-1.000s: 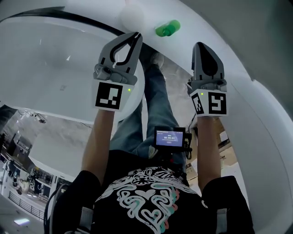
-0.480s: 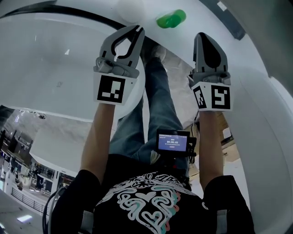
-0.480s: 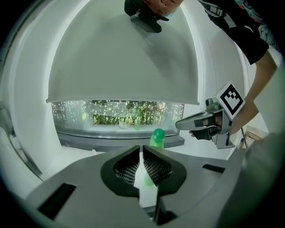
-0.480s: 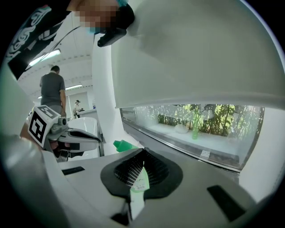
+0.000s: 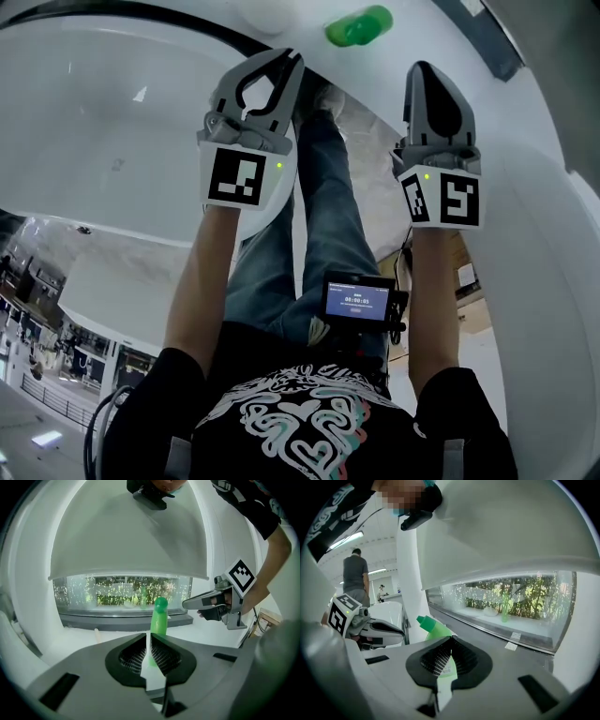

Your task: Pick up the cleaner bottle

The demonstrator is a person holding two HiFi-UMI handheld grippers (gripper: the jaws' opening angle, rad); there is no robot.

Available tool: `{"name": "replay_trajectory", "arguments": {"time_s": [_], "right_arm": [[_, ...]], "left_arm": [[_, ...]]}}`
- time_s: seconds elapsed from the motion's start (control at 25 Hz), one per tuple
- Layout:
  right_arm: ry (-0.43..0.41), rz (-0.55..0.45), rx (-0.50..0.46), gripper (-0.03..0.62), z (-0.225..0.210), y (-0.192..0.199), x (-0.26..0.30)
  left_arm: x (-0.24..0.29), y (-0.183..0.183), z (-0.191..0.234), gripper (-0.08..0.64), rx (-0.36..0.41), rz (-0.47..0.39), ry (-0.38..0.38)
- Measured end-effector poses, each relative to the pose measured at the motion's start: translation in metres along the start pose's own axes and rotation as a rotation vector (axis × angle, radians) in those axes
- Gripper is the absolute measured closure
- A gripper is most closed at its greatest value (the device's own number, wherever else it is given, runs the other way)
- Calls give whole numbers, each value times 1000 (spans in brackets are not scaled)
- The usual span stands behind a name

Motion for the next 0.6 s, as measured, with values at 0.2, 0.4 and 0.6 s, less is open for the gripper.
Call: {"name": "replay_trajectory", "arguments": {"time_s": [0.2,0.4,0.6], "right_arm": [[3,-3,7,565,-1,5,0],[-5,-5,33,565,-2,13,2],[-15,7,41,565,-8,20,7]], "left_arm": [[8,6,-10,540,33,25,26],[15,13,-19,540,58,35,49],[24,26,-27,518,13,52,44]]}}
Point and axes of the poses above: the fingertips, and each gripper's own axes: x forward along the fingers, z to its left, y out of its underside, the point moved 8 cm from there along -x, backward along the fingers, and after that the axes turned 10 degrees about -z, right-handed, at the moved point
